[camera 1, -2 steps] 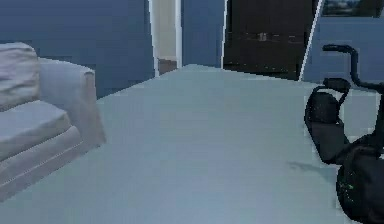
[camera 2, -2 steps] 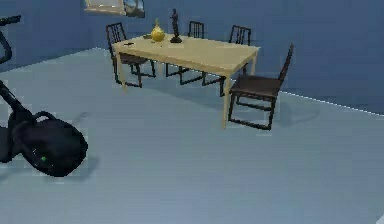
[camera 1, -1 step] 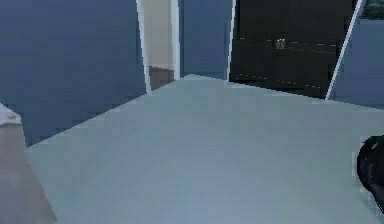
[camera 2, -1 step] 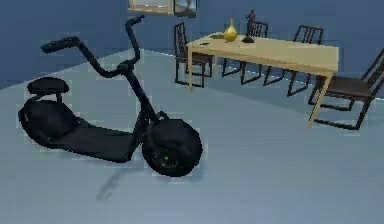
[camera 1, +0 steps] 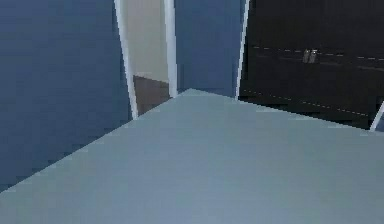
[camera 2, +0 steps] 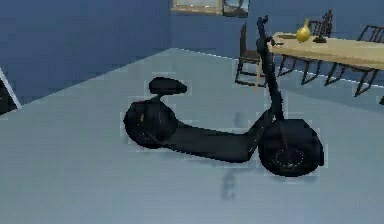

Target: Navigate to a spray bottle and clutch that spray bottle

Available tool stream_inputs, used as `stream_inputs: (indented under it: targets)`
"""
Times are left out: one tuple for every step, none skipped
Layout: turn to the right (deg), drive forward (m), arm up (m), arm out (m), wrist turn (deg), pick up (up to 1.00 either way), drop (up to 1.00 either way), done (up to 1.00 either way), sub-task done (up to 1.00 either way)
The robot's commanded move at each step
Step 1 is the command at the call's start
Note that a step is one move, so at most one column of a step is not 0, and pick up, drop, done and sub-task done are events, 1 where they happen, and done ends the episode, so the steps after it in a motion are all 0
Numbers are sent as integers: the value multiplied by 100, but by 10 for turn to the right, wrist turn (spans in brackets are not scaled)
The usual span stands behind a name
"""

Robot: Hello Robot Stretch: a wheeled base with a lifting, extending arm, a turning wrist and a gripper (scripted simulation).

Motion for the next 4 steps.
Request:
stream_inputs:
  targets:
    - [0, 100, 0, 0, 0, 0, 0, 0, 0]
    - [-30, 0, 0, 0, 0, 0, 0, 0, 0]
    - [0, 100, 0, 0, 0, 0, 0, 0, 0]
    - [-30, 0, 0, 0, 0, 0, 0, 0, 0]
